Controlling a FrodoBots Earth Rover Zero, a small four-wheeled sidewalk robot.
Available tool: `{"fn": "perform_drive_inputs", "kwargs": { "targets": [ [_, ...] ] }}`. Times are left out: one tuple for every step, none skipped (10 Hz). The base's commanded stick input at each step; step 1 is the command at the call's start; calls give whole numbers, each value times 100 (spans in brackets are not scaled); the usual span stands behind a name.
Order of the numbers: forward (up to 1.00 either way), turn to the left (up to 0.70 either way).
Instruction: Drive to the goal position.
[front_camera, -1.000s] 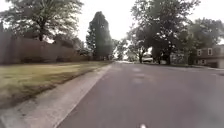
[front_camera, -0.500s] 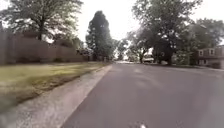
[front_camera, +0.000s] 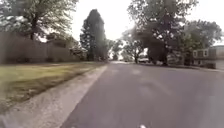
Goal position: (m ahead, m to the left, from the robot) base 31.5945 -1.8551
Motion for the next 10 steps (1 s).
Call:
{"fn": "perform_drive_inputs", "kwargs": {
  "targets": [
    [100,0],
    [100,0],
    [100,0],
    [100,0],
    [100,0],
    [100,0],
    [100,0],
    [100,0],
    [100,0],
    [100,0]
  ]
}}
